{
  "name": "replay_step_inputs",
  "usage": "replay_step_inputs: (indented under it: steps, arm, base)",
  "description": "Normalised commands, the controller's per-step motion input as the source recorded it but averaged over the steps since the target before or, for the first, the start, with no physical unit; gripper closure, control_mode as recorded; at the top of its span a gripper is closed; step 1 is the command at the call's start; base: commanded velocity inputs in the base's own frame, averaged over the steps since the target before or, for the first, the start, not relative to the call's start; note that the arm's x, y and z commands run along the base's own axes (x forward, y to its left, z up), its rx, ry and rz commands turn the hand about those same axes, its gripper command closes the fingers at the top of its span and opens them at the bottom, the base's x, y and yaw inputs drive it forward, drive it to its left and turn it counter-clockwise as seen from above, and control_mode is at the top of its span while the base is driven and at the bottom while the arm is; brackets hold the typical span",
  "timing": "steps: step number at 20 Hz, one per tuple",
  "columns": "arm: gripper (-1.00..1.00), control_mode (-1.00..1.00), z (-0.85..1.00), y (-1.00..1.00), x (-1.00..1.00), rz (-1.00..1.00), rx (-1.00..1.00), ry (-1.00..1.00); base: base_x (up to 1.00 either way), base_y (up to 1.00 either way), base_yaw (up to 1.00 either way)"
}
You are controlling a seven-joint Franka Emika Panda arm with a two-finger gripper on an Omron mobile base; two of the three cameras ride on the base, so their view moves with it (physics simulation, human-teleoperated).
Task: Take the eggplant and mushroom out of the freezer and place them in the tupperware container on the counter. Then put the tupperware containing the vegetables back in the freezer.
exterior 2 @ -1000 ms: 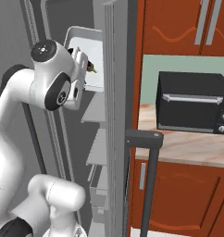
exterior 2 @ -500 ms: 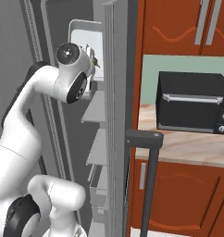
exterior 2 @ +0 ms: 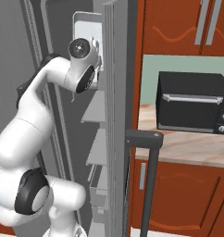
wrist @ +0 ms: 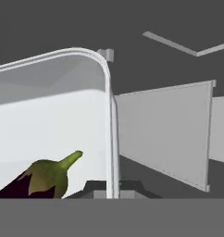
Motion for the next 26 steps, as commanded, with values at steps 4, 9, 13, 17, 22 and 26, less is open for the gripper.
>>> replay_step_inputs:
  steps: [4, 9, 13, 17, 22, 26]
  arm:
    - [1.00, -1.00, 0.20, 0.00, 0.43, -0.04, 0.00, 0.00]
    - [1.00, -1.00, -0.01, 0.00, 0.62, -0.06, 0.00, 0.01]
    - [1.00, -1.00, -0.14, 0.00, 0.69, -0.03, 0.00, 0.02]
    - [1.00, -1.00, -0.28, 0.00, 0.68, 0.00, 0.00, 0.00]
    - [1.00, -1.00, -0.30, 0.00, 0.65, 0.00, 0.00, 0.00]
    - [1.00, -1.00, -0.22, 0.00, 0.60, 0.00, 0.00, 0.00]
  base:
    - [0.00, 0.00, 0.00]
    - [0.00, 0.00, 0.00]
    - [0.00, 0.00, 0.00]
    - [0.00, 0.00, 0.00]
    - [0.00, 0.00, 0.00]
    - [0.00, 0.00, 0.00]
